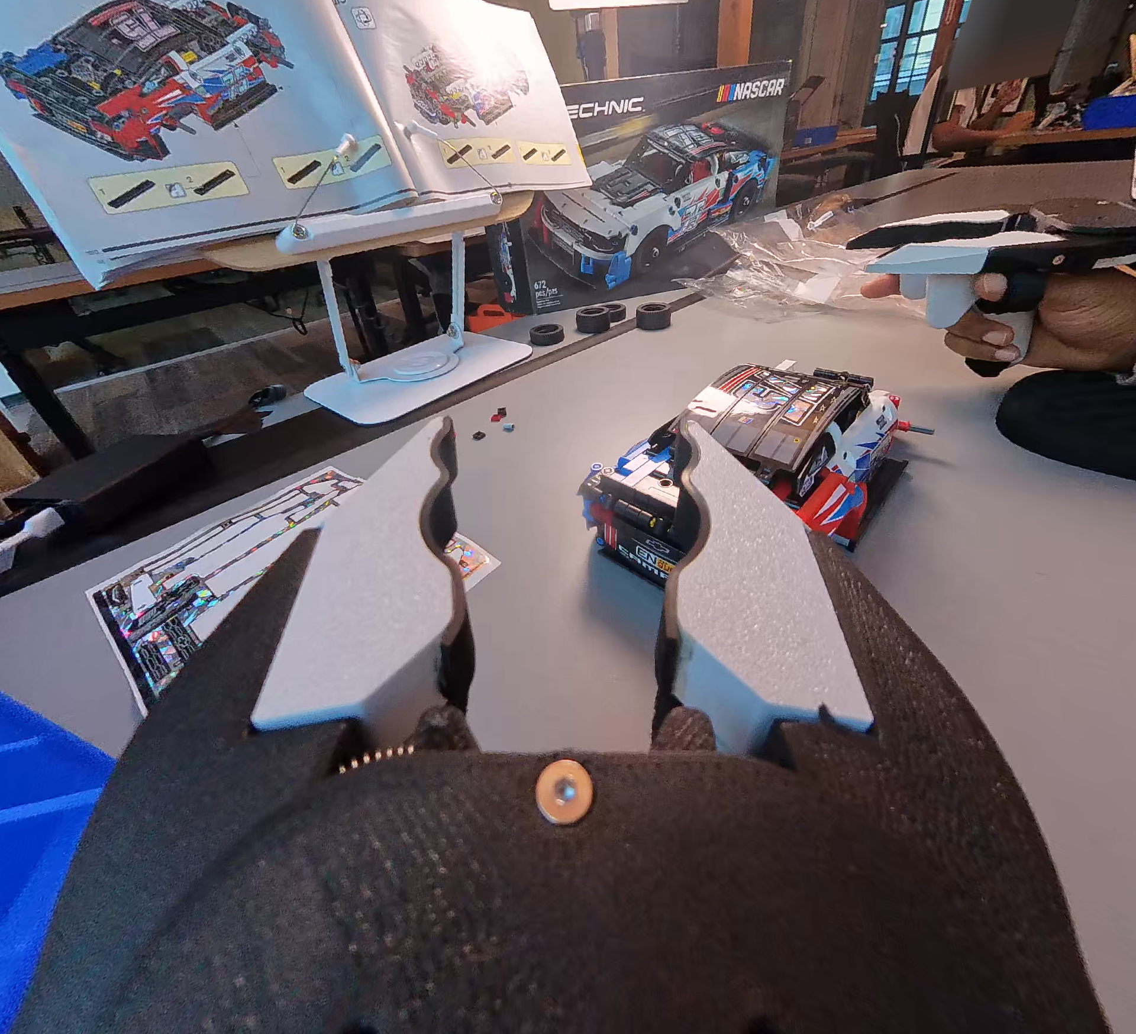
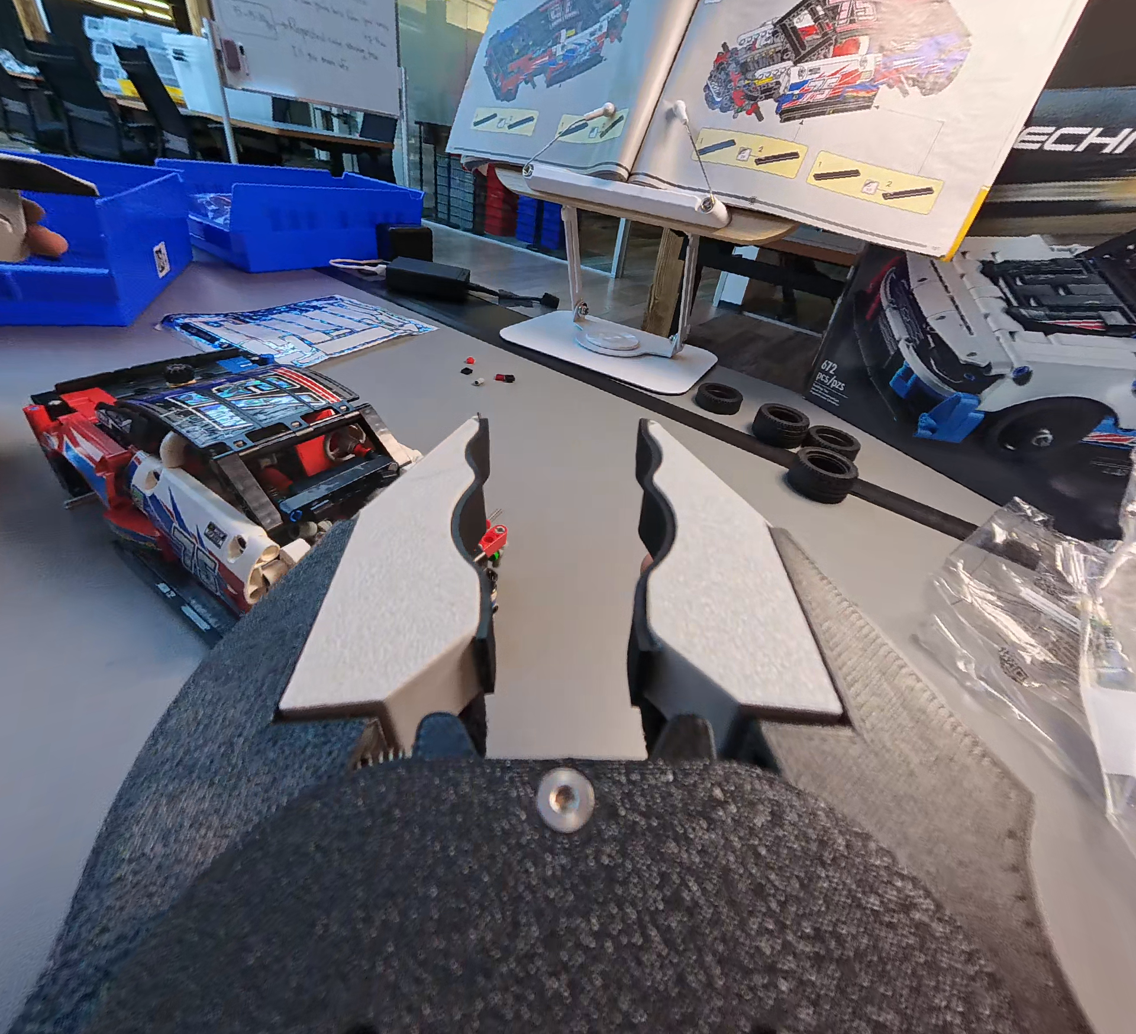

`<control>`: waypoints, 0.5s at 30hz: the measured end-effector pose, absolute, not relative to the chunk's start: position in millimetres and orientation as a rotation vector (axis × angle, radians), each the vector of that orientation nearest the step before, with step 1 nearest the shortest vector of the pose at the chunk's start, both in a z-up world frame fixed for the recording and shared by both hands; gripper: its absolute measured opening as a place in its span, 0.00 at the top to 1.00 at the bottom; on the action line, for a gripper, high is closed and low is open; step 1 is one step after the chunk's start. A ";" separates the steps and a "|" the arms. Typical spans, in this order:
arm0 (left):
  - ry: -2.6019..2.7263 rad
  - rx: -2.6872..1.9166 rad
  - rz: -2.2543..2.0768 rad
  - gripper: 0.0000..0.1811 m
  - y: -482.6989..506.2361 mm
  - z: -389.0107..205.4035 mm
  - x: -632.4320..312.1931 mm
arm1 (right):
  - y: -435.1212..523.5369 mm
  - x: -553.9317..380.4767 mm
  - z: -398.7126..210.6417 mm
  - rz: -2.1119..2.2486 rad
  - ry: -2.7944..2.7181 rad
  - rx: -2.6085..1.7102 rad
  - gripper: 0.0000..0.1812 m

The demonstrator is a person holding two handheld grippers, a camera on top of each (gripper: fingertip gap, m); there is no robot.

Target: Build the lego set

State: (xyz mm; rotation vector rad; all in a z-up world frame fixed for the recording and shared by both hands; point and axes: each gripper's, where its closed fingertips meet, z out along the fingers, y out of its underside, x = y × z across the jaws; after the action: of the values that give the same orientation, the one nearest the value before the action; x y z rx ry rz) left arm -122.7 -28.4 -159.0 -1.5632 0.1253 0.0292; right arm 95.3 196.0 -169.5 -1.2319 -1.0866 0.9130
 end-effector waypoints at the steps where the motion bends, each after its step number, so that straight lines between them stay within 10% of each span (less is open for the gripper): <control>1: 0.124 -1.562 0.027 0.61 -28.8 -158.8 -123.4 | 197.3 94.6 -169.6 0.907 -1.082 -1.234 0.74; 6: 0.084 -1.570 0.025 0.62 -29.6 -163.2 -133.8 | 202.2 86.5 -173.4 0.888 -1.080 -1.255 0.74; 8: 0.078 -1.575 0.029 0.79 -32.0 -164.0 -136.6 | 201.0 83.6 -171.5 0.884 -1.086 -1.244 1.00; 10: 0.091 -1.552 0.028 1.00 -35.9 -159.5 -134.8 | 203.5 77.3 -164.5 0.848 -1.084 -1.231 1.00; 15: 0.078 -1.566 0.090 1.00 -35.6 -161.3 -137.6 | 211.7 24.4 -111.2 0.879 -1.052 -1.105 1.00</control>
State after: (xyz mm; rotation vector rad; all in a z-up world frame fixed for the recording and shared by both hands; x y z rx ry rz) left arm -137.6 -35.6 -161.3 -1.5656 0.0777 0.0898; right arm 24.4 211.7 -111.2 -1.1051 -1.0522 0.8792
